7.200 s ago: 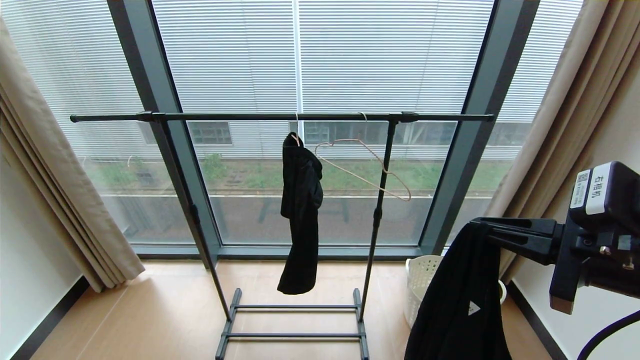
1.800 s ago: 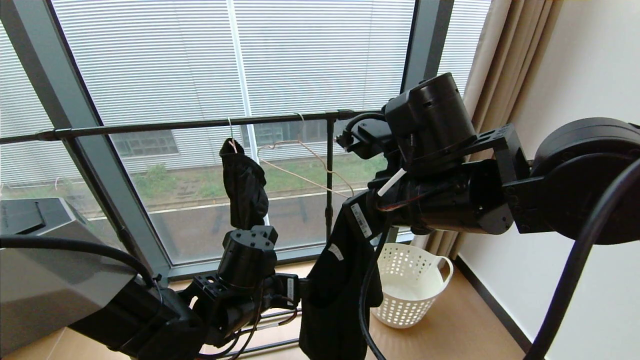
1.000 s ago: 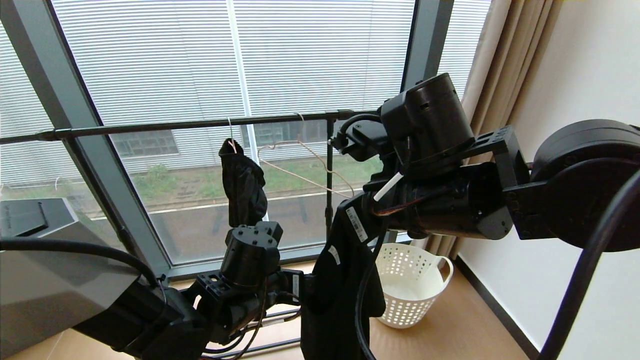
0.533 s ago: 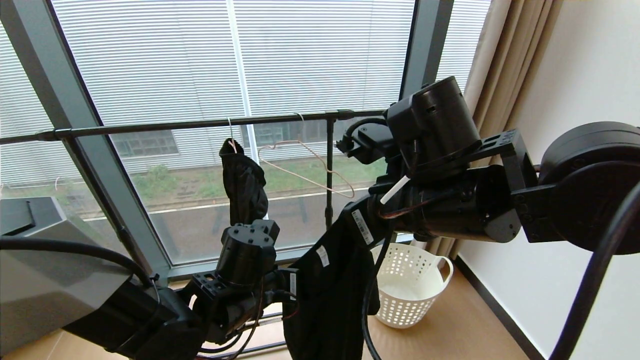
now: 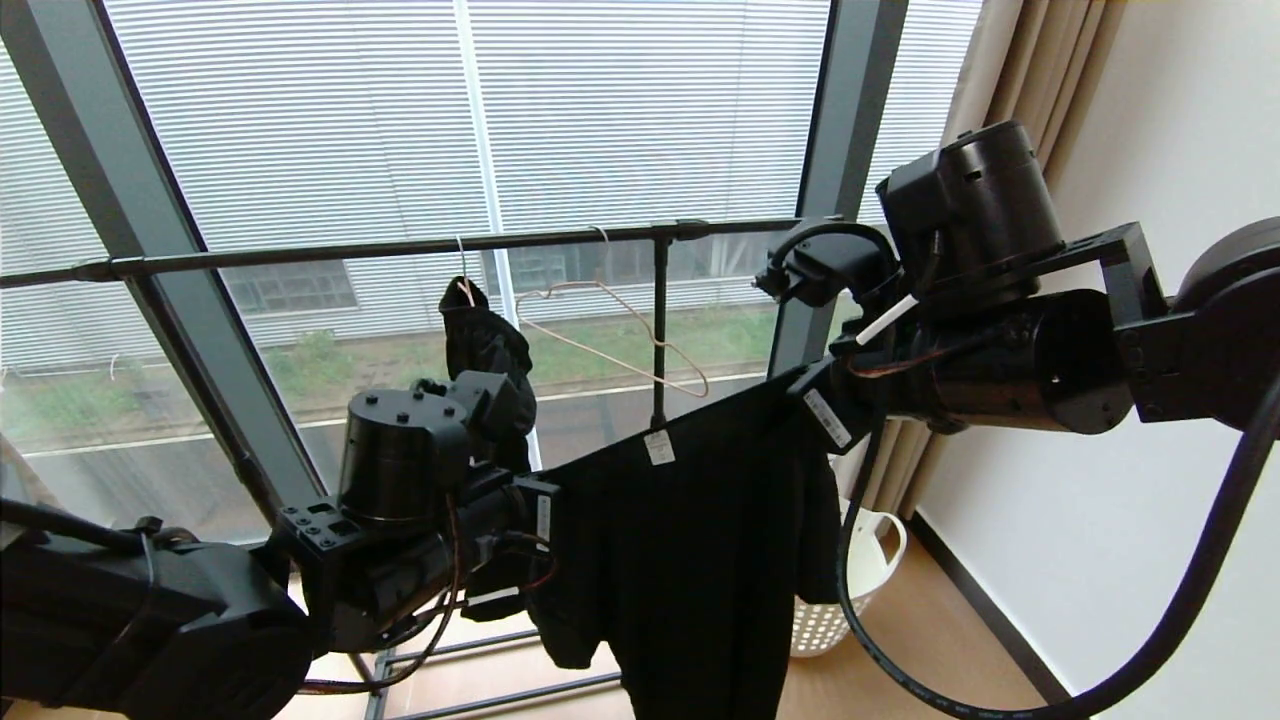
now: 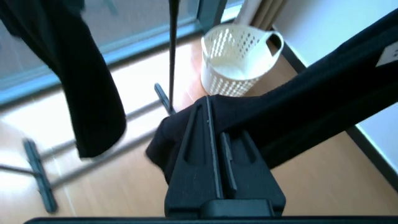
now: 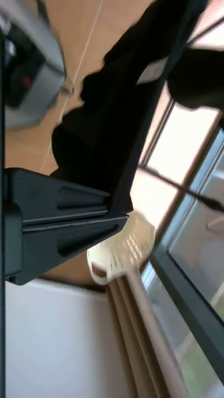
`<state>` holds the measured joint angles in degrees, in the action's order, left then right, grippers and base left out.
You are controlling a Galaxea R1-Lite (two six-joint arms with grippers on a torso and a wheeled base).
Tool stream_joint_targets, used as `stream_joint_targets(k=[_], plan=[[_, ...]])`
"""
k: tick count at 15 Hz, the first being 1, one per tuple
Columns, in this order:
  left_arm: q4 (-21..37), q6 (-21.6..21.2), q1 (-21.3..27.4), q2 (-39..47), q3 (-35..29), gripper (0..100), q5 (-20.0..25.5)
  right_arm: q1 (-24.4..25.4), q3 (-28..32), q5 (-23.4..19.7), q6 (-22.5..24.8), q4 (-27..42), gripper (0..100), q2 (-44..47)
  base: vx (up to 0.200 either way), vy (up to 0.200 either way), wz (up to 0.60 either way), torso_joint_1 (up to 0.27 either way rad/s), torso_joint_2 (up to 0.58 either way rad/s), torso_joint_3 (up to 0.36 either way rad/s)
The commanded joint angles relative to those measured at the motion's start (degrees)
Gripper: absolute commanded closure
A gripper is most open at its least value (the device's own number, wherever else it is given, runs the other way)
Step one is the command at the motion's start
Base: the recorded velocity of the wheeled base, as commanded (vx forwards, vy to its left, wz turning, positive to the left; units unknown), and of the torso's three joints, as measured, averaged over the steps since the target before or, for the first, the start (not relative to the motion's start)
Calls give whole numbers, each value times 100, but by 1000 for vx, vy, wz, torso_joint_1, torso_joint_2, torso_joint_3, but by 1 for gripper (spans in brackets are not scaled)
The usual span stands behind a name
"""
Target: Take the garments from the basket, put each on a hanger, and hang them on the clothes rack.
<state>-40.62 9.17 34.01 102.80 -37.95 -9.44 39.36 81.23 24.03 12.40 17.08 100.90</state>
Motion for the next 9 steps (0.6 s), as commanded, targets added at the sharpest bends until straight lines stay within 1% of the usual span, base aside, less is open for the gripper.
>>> stream_joint_targets(k=[1,2,3,5,6,7,9], plan=[[107,-20,-17,-314,-178,100,-6,-52,-239,234,360,-47,100,-62,0,0,0,0,0,0],[160,-38,-70,-357,-292,100,-14,-52,-450,208,360,-73,100,-44,0,0,0,0,0,0],[212,-82,-114,-384,-406,100,-14,-52,-661,181,342,-240,100,0,0,0,0,0,0,0],[318,-152,-176,-393,-564,100,-14,-60,-1118,128,316,-873,100,61,0,0,0,0,0,0],[485,-187,-176,-393,-723,100,-14,-289,-1487,-118,413,-1418,100,70,0,0,0,0,0,0],[573,-214,-167,-375,-863,100,-14,-368,-1460,-206,527,-1523,100,-35,0,0,0,0,0,0],[573,-266,-158,-261,-1030,100,-14,-368,-1417,-293,509,-1541,100,-132,0,0,0,0,0,0]])
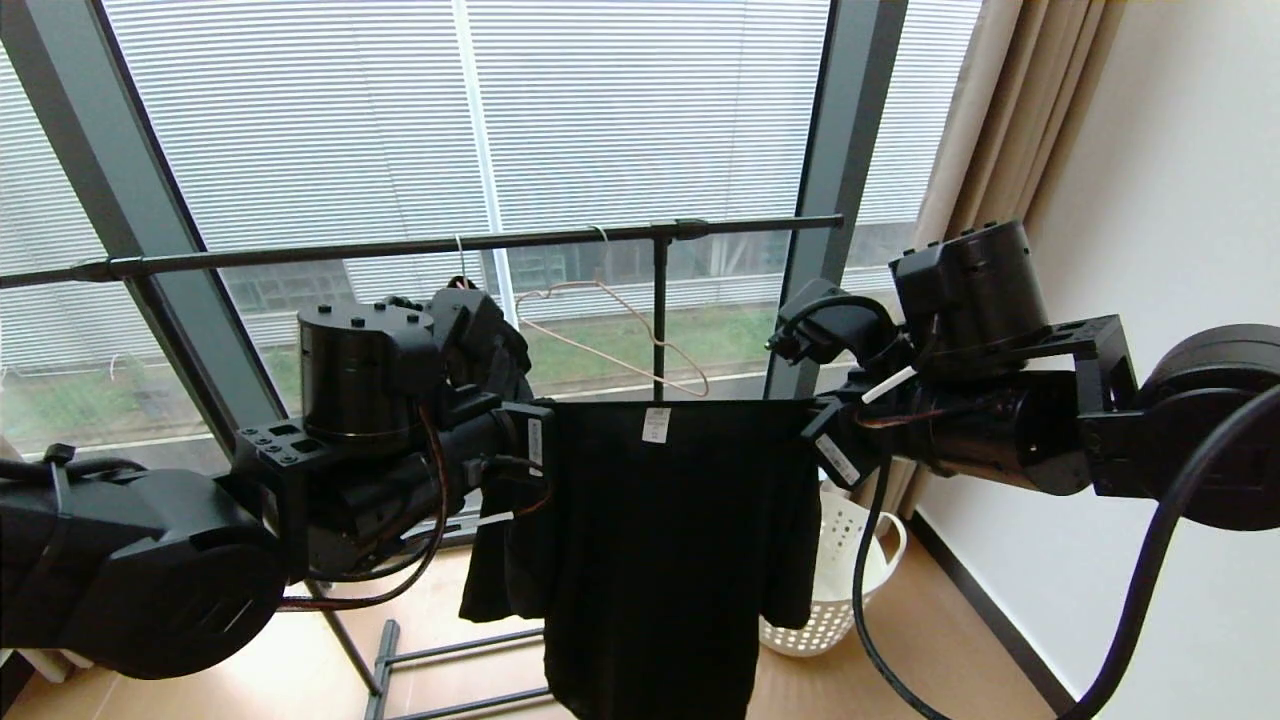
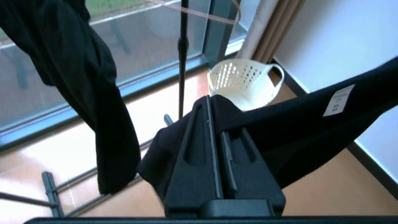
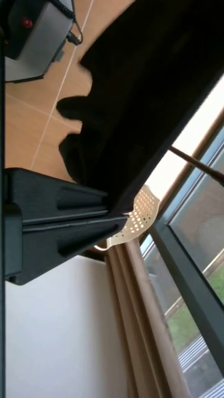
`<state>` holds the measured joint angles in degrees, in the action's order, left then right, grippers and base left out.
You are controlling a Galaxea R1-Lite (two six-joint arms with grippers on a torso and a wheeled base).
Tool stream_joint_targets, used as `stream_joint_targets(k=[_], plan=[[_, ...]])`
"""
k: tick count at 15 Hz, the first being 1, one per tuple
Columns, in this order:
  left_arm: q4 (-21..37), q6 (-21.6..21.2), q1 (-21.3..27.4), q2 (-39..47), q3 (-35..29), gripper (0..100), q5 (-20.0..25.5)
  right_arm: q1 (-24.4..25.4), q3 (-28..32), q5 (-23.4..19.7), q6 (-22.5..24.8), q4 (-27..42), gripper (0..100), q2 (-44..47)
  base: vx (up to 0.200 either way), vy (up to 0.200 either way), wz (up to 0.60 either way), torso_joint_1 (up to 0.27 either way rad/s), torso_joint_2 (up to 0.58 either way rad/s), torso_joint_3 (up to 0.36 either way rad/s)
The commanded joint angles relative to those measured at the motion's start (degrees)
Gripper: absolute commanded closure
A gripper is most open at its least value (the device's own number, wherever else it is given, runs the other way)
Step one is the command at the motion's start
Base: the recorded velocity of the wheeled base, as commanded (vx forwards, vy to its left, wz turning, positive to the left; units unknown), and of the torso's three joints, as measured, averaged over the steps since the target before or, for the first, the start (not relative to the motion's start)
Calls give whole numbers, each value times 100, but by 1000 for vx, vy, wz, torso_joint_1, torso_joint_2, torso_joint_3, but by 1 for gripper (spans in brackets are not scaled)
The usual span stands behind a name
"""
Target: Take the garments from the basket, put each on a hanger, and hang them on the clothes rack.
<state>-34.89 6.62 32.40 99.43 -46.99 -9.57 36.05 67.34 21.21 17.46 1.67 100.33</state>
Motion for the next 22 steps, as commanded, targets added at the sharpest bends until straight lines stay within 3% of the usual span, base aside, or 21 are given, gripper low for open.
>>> stream_joint_targets(k=[1,5,9,12,17,22], plan=[[17,-12,-15,130,-231,100,-1,-36,-63,-3,12,35,100,-119,0,0,0,0,0,0],[342,-12,-182,218,-776,100,8,201,-397,-65,329,580,100,-602,0,0,0,0,0,0],[747,-20,-147,472,-1611,100,25,1352,-476,-653,276,1055,100,-725,0,0,0,0,0,0],[887,-12,-85,701,-2015,100,34,2082,-204,-653,-717,1011,100,-277,0,0,0,0,0,0],[1221,-47,38,824,-2437,100,43,2310,833,-645,-2379,1037,100,646,0,0,0,0,0,0],[1257,-47,108,833,-2455,100,34,2249,992,-645,-2642,1063,100,628,0,0,0,0,0,0]])
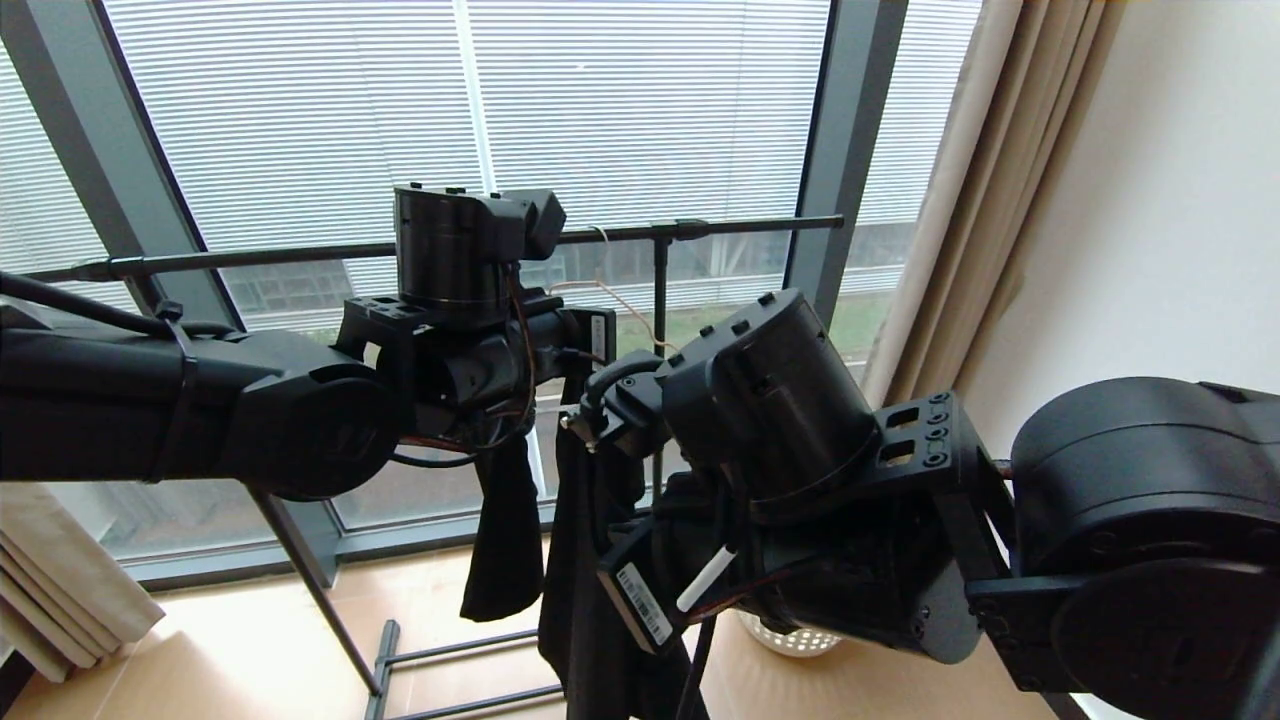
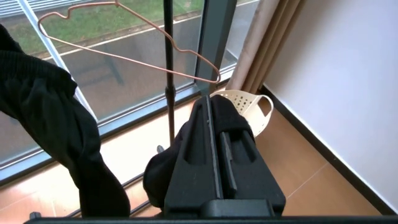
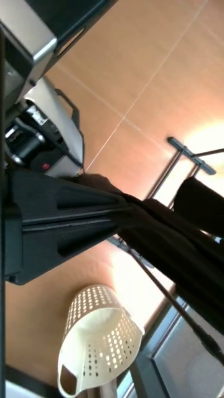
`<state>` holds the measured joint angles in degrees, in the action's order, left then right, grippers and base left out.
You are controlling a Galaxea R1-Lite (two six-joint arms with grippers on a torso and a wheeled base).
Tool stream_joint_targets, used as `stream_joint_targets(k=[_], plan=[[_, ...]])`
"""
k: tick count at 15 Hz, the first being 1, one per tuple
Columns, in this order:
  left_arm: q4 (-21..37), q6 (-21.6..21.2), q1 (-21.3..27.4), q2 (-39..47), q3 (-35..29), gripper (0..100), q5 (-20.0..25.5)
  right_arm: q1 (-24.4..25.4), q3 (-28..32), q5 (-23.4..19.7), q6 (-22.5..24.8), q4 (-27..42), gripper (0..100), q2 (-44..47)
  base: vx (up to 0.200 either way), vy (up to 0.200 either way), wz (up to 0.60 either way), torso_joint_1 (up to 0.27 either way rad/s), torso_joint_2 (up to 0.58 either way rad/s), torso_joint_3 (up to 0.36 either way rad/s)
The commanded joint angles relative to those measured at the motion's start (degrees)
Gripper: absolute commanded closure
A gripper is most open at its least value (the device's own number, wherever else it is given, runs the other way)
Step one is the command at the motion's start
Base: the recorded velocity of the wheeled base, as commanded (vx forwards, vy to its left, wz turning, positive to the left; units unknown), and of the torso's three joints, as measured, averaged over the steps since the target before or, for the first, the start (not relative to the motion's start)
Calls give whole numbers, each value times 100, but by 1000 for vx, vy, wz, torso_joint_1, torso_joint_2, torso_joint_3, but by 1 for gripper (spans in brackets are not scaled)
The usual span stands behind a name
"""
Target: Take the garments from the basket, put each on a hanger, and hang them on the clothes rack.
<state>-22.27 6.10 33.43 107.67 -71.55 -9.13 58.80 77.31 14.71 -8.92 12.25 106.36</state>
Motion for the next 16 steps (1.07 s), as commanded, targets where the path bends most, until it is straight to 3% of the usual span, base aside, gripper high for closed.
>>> stream_joint_targets(k=[1,4,7,10,13,16], plan=[[-5,6,6,9,9,100,-1,-70,-50,5,22,49,100,-45,0,0,0,0,0,0],[153,6,-3,-44,0,100,-10,-747,-472,-162,1393,814,100,-608,0,0,0,0,0,0],[628,-3,-3,-334,18,100,-19,-1661,-489,5,1973,752,100,-546,0,0,0,0,0,0],[1498,-363,-12,-923,115,100,-19,-2065,-234,770,1973,84,100,148,0,0,0,0,0,0],[1867,-750,76,-1354,844,100,-19,-2153,161,814,1956,-56,100,394,0,0,0,0,0,0],[1858,-777,437,-1442,1582,100,-27,-2214,1093,814,1147,-3,100,825,0,0,0,0,0,0]])
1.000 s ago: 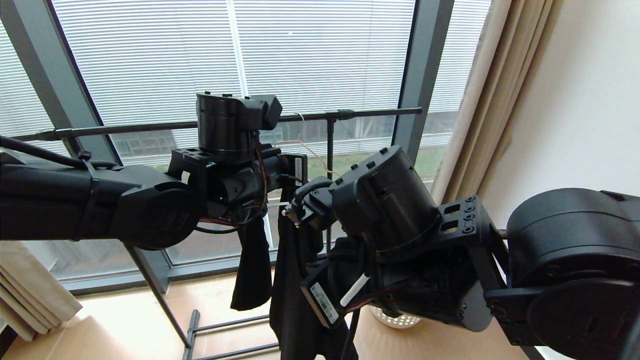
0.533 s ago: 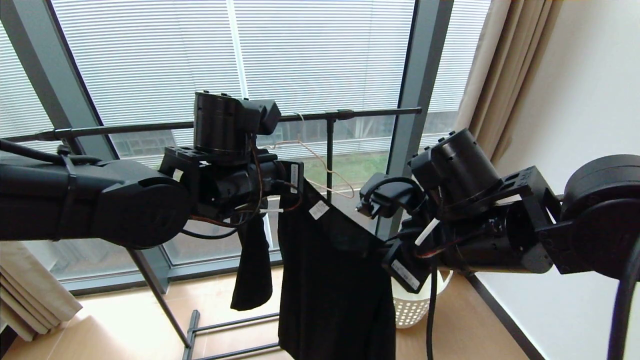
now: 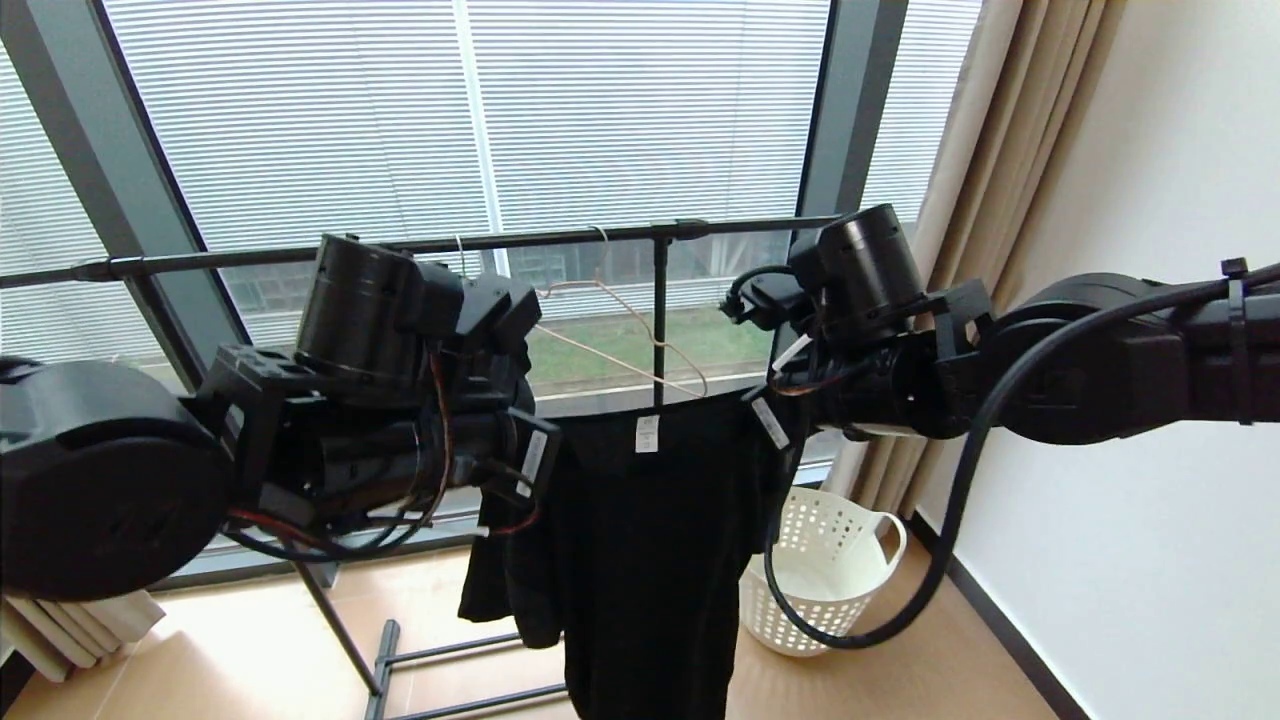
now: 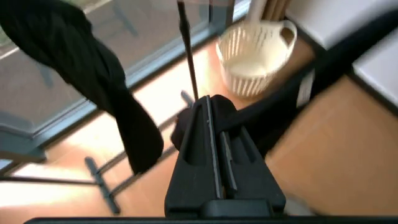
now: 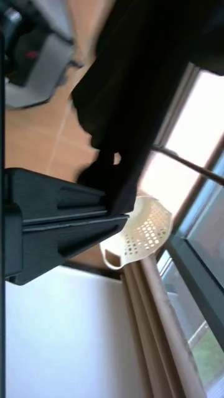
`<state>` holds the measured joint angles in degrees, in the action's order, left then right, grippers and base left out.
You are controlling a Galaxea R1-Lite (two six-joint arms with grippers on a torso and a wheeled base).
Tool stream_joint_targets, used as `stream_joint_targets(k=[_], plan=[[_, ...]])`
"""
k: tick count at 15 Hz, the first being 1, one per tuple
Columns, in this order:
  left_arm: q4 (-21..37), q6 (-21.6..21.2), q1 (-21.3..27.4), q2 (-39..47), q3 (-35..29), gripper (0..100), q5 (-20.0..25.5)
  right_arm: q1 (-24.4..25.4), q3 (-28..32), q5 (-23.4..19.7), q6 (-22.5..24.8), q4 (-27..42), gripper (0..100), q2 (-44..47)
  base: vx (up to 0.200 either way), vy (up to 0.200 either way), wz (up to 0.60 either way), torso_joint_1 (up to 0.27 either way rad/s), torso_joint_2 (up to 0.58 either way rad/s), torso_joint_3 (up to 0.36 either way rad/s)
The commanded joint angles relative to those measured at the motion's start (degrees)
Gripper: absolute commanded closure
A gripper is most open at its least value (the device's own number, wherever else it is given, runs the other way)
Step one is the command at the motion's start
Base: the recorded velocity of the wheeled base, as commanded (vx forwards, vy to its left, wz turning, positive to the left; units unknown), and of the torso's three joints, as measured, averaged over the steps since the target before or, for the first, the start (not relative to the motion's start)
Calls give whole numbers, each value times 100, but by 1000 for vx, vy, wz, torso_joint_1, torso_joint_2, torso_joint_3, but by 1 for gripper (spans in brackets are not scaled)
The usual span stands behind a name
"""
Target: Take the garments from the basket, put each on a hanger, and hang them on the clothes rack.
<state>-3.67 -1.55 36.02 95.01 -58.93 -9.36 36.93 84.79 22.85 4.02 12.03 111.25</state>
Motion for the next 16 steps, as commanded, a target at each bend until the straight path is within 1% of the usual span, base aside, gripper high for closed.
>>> stream_joint_targets(k=[1,3,4,6,7,8,9,10,11,13,14,16], plan=[[-2,5,397,-185,532,100,22,16,644,1,-517,62,100,441,0,0,0,0,0,0],[-20,14,731,-167,866,100,31,183,943,-8,-833,62,100,547,0,0,0,0,0,0],[-29,76,942,-123,927,100,75,315,1075,-8,-1053,62,100,635,0,0,0,0,0,0],[-46,480,1276,0,866,100,259,509,1251,-35,-1369,54,100,819,0,0,0,0,0,0],[-37,577,1364,8,839,100,418,579,1356,-43,-1457,54,100,898,0,0,0,0,0,0],[-46,621,1399,0,822,100,558,605,1444,-43,-1527,62,100,960,0,0,0,0,0,0],[-134,858,1478,0,743,100,787,667,1550,-52,-1729,45,100,1100,0,0,0,0,0,0],[-213,1051,1557,8,707,100,822,728,1638,-61,-1905,62,100,1144,0,0,0,0,0,0],[-248,1157,1592,17,672,100,822,746,1664,-78,-2002,71,100,1144,0,0,0,0,0,0],[-257,1183,1618,17,663,100,822,746,1664,-105,-2063,62,100,1153,0,0,0,0,0,0],[-292,1218,1618,17,655,100,831,790,1664,-228,-2178,71,100,1171,0,0,0,0,0,0],[-380,1271,1618,26,672,100,822,807,1664,-289,-2178,71,100,1171,0,0,0,0,0,0]])
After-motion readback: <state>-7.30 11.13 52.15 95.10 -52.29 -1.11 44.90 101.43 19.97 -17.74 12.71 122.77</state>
